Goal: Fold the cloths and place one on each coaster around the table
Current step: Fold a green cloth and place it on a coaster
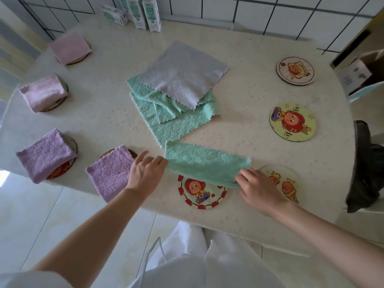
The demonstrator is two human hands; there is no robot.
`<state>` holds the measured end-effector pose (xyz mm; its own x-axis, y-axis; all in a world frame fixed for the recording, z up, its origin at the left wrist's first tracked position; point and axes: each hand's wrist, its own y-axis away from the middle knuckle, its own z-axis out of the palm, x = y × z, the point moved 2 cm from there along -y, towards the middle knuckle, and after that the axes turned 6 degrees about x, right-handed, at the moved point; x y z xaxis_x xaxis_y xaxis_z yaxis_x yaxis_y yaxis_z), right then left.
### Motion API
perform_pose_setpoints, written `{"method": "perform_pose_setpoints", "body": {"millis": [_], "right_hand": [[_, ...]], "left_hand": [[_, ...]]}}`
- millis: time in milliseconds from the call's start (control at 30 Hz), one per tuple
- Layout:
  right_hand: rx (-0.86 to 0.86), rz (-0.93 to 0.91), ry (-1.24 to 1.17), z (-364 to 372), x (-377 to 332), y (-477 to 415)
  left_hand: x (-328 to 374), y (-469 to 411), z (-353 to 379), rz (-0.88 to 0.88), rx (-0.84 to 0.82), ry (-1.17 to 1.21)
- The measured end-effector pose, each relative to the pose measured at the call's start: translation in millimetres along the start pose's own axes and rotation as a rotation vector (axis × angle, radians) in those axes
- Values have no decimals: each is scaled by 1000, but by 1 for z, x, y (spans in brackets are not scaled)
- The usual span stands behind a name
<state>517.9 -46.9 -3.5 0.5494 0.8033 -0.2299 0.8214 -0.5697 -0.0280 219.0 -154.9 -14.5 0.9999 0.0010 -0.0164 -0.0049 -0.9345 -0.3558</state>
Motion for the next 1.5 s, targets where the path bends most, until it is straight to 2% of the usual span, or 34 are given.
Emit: {"method": "perform_pose_setpoints", "body": {"millis": [100,167,233,300,467,567,767,933,1000,1100,1200,1300,1400,1500], "right_hand": [[-4,-50,-133,-8,-23,9],[-8,-67,-205,-10,-38,13],[-15,-69,-266,-11,-50,14],[-43,-48,-332,-10,-59,15],[-97,-92,-432,-13,-73,16],[-158,-131,-462,-17,-71,15],[-190,-282,-194,8,-35,-4],[-360,-423,0,21,-17,-17],[-422,-439,-15,23,-12,-23],[-461,-434,-34,23,-4,-29],[-477,-375,-114,24,7,-36],[-537,-222,-204,26,10,-45],[-567,50,-349,27,3,-61],[-434,229,-541,25,-7,-86]], "left_hand": [[6,8,5,-120,-52,9],[29,17,10,-170,-167,180],[60,28,14,-126,-335,386],[89,38,16,-40,-443,472],[124,49,14,-127,-336,571],[126,56,15,-89,-280,575],[115,78,19,42,-260,551],[112,86,15,-16,-290,568],[110,83,12,-151,-315,679],[104,74,7,-445,-405,909],[93,69,13,-706,-534,1006],[79,60,16,-1031,-518,1151],[68,52,18,-1318,-483,1421],[60,47,23,-1492,-439,1547]]}}
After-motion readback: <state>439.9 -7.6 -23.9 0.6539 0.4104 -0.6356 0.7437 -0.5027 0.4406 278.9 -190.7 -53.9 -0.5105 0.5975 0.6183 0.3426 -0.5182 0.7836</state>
